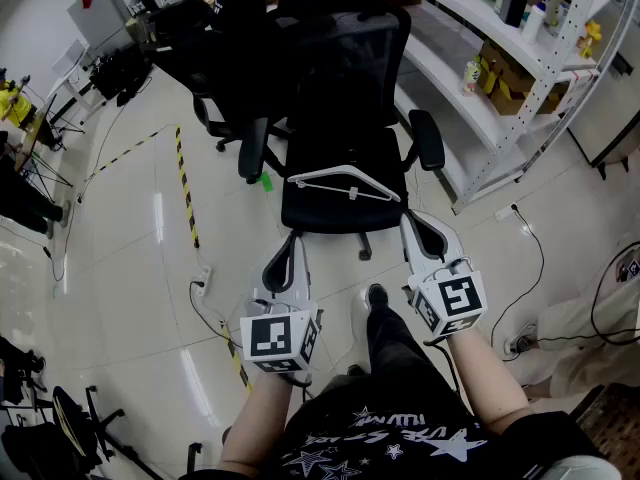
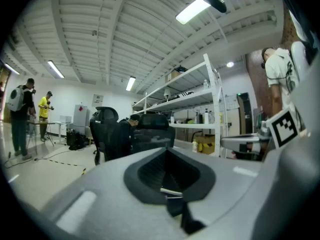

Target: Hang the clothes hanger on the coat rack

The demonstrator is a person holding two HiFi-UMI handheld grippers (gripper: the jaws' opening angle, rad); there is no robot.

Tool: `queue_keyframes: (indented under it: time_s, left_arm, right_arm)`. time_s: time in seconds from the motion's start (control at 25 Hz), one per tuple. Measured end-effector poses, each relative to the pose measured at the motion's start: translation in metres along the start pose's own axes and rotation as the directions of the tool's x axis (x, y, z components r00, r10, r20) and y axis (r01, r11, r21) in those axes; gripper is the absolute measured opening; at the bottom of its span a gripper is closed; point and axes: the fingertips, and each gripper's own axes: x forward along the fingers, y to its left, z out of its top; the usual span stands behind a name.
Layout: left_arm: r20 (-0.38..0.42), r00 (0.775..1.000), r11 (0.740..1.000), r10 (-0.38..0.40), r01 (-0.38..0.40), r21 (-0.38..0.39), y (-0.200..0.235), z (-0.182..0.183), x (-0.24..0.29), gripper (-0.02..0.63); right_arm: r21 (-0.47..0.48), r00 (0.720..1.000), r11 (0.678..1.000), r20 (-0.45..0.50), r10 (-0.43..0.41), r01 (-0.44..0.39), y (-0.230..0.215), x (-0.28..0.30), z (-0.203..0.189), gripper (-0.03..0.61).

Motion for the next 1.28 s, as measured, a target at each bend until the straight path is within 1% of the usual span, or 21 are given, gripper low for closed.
queue_keyframes:
  time_s: [0.16, 0.32, 0.44, 0.52, 0.56, 0.64, 0.72, 0.8, 0.88, 0.92, 1.04, 1.12, 1.28]
  left_arm:
    - [-0.006, 1.0, 1.0, 0.011, -0.011, -0.012, 0.013, -0.007, 0.046, 0.005]
    - [-0.052, 0.999, 0.999, -0.011, 0.009, -0.04, 0.018, -0.027, 0.097, 0.005]
    - [-0.087, 0.996, 0.999, -0.013, 0.009, -0.041, 0.021, -0.036, 0.134, 0.005]
    - [-0.1, 0.995, 1.0, -0.006, 0.003, -0.03, 0.025, -0.041, 0.158, 0.005]
    - [-0.107, 0.994, 1.0, 0.003, -0.006, -0.027, 0.027, -0.042, 0.169, 0.005]
    - [-0.118, 0.993, 0.999, 0.025, -0.029, -0.026, 0.031, -0.044, 0.192, 0.005]
    - [-0.131, 0.991, 0.999, 0.041, -0.044, -0.022, 0.036, -0.052, 0.213, 0.005]
    - [-0.15, 0.988, 0.999, 0.045, -0.048, -0.017, 0.039, -0.065, 0.232, 0.005]
    - [-0.175, 0.984, 0.999, 0.037, -0.041, -0.02, 0.045, -0.084, 0.254, 0.005]
    - [-0.188, 0.982, 0.999, 0.029, -0.034, -0.026, 0.048, -0.095, 0.265, 0.005]
    - [-0.228, 0.974, 0.999, -0.018, 0.008, -0.046, 0.05, -0.128, 0.293, 0.005]
    - [-0.249, 0.967, 0.998, -0.046, 0.032, -0.058, 0.05, -0.143, 0.307, 0.005]
    - [-0.284, 0.956, 0.994, -0.074, 0.049, -0.093, 0.062, -0.175, 0.337, 0.005]
  right_arm:
    - [0.004, 1.0, 1.0, -0.014, 0.009, -0.008, -0.035, 0.049, -0.011, 0.008]
    - [-0.037, 0.998, 0.998, -0.04, 0.05, -0.052, -0.061, 0.1, -0.027, 0.008]
    - [-0.073, 0.993, 0.994, -0.088, 0.074, -0.081, -0.079, 0.135, -0.047, 0.009]
    - [-0.059, 0.987, 0.993, -0.126, 0.096, -0.104, -0.092, 0.156, -0.061, 0.015]
    - [-0.044, 0.984, 0.992, -0.142, 0.108, -0.115, -0.097, 0.164, -0.067, 0.029]
    - [-0.024, 0.978, 0.991, -0.165, 0.127, -0.133, -0.107, 0.179, -0.078, 0.037]
    - [-0.017, 0.975, 0.991, -0.183, 0.129, -0.135, -0.117, 0.193, -0.089, 0.038]
    - [-0.008, 0.971, 0.992, -0.204, 0.125, -0.129, -0.125, 0.205, -0.105, 0.041]
    - [0.002, 0.965, 0.991, -0.23, 0.128, -0.131, -0.13, 0.219, -0.126, 0.07]
    - [0.006, 0.961, 0.992, -0.245, 0.127, -0.13, -0.133, 0.227, -0.136, 0.087]
    - [0.02, 0.947, 0.994, -0.3, 0.111, -0.11, -0.139, 0.242, -0.164, 0.103]
    - [0.027, 0.94, 0.995, -0.325, 0.099, -0.096, -0.142, 0.25, -0.176, 0.103]
    - [0.007, 0.931, 0.996, -0.354, 0.089, -0.092, -0.146, 0.273, -0.203, 0.103]
